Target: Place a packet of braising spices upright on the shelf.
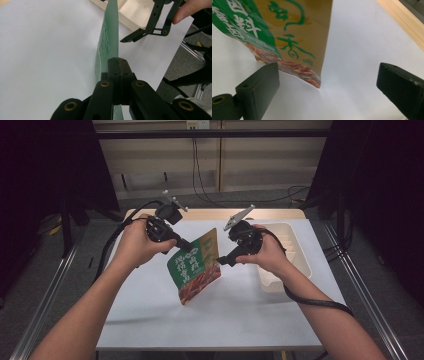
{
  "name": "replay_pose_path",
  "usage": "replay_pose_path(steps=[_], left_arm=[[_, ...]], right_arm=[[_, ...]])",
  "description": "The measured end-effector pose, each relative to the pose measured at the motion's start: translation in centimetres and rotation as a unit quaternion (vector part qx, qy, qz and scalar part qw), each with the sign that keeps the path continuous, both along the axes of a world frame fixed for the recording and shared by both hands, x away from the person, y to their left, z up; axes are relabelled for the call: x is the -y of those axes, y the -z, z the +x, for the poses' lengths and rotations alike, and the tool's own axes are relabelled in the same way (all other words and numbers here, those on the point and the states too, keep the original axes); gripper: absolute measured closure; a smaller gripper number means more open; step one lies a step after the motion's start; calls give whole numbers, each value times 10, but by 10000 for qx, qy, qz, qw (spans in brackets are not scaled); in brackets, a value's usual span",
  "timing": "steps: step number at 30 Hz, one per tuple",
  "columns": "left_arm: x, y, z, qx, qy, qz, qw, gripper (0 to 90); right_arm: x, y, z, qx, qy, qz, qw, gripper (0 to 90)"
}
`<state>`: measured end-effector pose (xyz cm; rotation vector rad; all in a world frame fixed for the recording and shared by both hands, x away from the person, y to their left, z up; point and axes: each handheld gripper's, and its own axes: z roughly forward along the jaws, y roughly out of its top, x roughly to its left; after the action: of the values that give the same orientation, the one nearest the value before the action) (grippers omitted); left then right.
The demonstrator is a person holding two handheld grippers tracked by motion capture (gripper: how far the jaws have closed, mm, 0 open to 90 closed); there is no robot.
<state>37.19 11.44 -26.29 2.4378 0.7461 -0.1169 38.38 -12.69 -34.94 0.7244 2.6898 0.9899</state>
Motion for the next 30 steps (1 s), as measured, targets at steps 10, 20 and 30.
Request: replay_pose_path(steps=[10, 20, 30], left_arm=[[2, 1, -1, 46, 77, -66, 9999, 900], [5, 2, -2, 88, 242, -127, 9996, 900], [5, 3, -4, 153, 201, -211, 9995, 900]], right_arm=[[-5, -7, 6, -39, -409, -228, 9989, 83], [-15, -16, 9, 84, -710, -291, 9970, 122], [-24, -23, 7, 210, -1151, -339, 9926, 283]])
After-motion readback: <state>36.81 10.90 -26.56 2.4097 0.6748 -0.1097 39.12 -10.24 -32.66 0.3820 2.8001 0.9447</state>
